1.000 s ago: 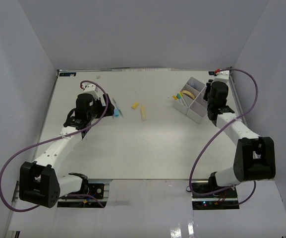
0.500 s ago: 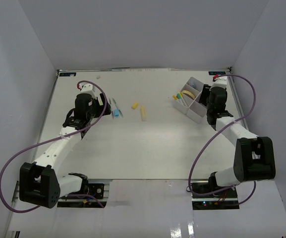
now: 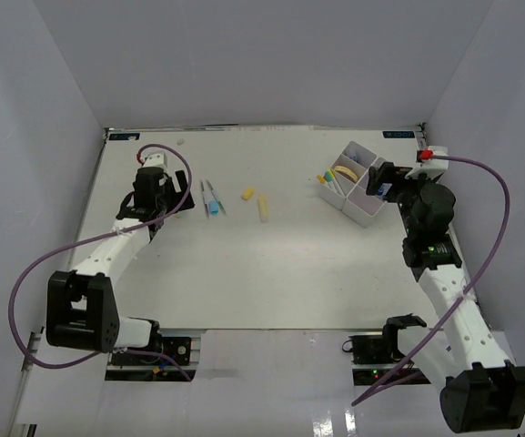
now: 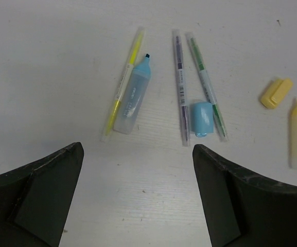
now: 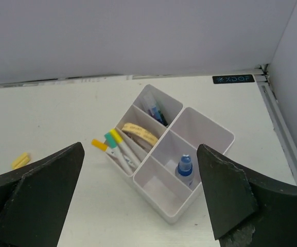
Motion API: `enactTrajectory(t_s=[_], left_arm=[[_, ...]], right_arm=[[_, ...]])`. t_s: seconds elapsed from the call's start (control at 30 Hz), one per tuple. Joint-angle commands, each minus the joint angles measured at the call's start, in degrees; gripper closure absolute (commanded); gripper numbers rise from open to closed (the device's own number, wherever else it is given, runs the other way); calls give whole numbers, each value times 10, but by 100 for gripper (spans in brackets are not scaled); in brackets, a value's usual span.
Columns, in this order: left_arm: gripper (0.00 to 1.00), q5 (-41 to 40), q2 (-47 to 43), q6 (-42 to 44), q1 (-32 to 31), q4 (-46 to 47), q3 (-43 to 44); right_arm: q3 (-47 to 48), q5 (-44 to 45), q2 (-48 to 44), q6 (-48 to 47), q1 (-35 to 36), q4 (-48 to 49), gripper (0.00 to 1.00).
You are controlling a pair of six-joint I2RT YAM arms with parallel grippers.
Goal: Sort the stationery into containers
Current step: Place the stationery in the storage box, then pick up the stationery from the center of the board.
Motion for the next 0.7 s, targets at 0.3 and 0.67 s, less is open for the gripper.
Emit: enactTrajectory(t_s=[0.3,0.67], left_arm=[[23,43,144,18,76,-24,78],[34,50,227,43,77,-17,130]], right_arm=[[-167,-106,-114,36,-2,37,3],[-170,-123,-105,43,0,43,4]])
